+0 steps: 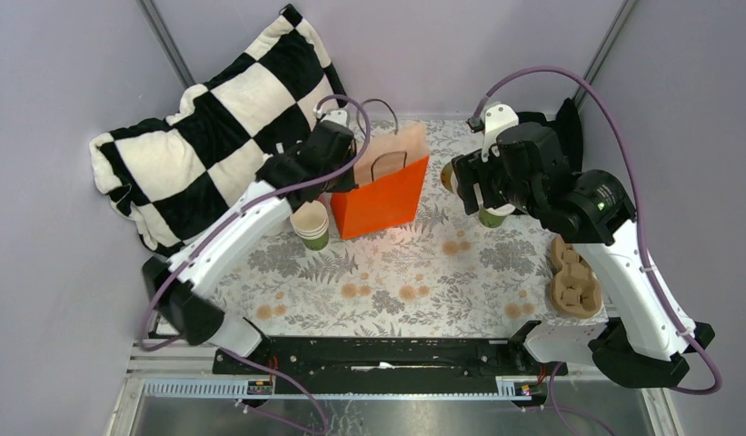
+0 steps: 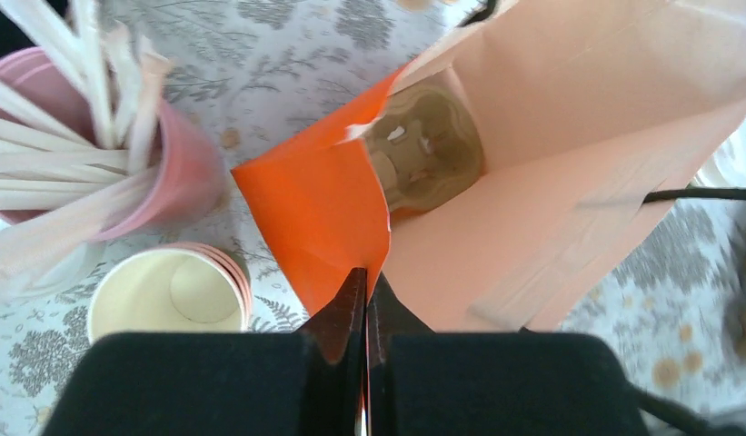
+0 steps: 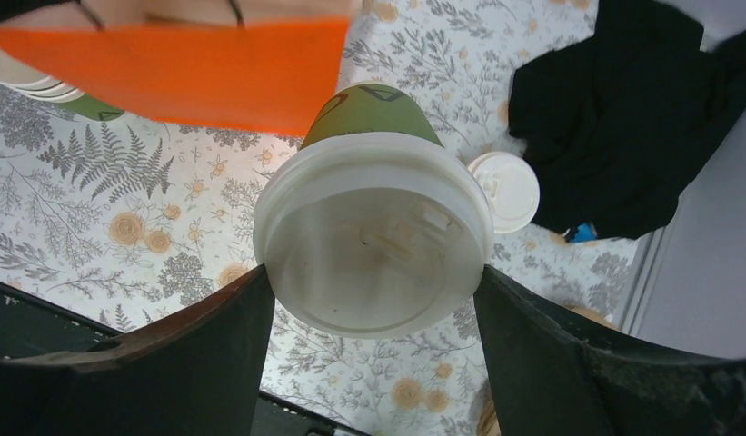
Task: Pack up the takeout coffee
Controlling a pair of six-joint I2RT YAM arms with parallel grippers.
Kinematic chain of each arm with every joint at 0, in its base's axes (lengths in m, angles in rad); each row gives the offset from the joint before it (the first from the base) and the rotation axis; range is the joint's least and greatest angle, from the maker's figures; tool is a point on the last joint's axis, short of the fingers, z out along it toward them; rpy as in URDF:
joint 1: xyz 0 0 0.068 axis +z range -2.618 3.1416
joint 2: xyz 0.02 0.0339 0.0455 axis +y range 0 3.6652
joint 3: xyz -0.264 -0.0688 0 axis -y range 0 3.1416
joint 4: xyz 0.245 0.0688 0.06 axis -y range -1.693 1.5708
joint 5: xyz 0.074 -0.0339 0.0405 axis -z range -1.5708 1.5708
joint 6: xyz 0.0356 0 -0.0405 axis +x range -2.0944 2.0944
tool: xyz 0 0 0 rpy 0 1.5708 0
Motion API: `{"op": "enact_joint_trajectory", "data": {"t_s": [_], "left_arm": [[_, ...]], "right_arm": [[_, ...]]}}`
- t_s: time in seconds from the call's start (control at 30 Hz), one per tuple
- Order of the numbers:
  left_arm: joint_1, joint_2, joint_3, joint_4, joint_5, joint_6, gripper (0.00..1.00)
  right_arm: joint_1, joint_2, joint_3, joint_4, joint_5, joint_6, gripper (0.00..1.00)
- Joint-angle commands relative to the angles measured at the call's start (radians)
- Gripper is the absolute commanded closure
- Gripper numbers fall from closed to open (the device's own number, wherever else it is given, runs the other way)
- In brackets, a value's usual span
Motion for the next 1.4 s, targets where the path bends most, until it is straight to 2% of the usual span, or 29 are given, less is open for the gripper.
{"op": "enact_joint_trajectory", "data": {"t_s": [0.0, 0.1, 0.17, 0.37, 0.53, 0.67, 0.9, 1.07, 1.13, 1.2, 1.37], "left_arm": [[-0.073, -0.146, -0.117, 0.135, 0.143, 0.133, 1.0], [-0.121, -0.202, -0.192, 0.152, 0.185, 0.146, 1.0], [-0.161, -0.243, -0.255, 0.185, 0.161, 0.154, 1.0], [-0.176, -0.311, -0.394, 0.266, 0.158, 0.133, 1.0], [-0.176, -0.229, -0.242, 0.116, 0.096, 0.106, 0.76], [-0.177, -0.189, -0.194, 0.078, 0.073, 0.141, 0.69], [-0.176, -0.099, -0.097, 0.032, 0.064, 0.177, 0.79], [-0.175, -0.03, -0.026, 0.019, 0.038, 0.201, 1.0], [-0.177, -0.024, -0.01, 0.029, 0.015, 0.215, 1.0], [-0.176, -0.045, -0.025, 0.089, -0.007, 0.239, 1.0], [-0.177, -0.158, -0.148, 0.358, -0.057, 0.29, 1.0]], "right_arm": [[0.006, -0.019, 0.054, 0.04, -0.035, -0.145, 0.31], [0.006, -0.047, 0.027, 0.026, -0.168, -0.219, 0.34], [0.006, -0.08, -0.004, 0.021, -0.273, -0.272, 0.37], [0.006, -0.098, 0.009, -0.027, -0.417, -0.273, 0.39], [0.006, -0.079, 0.011, -0.07, -0.479, -0.243, 0.4], [0.006, -0.081, 0.009, -0.066, -0.5, -0.229, 0.39], [0.006, -0.041, 0.027, -0.117, -0.435, -0.255, 0.39], [0.006, -0.004, 0.052, -0.141, -0.407, -0.277, 0.39], [0.006, 0.011, 0.073, -0.148, -0.389, -0.287, 0.4], [0.006, 0.025, 0.091, -0.151, -0.376, -0.292, 0.4], [0.008, 0.073, 0.132, -0.155, -0.373, -0.299, 0.41]]}}
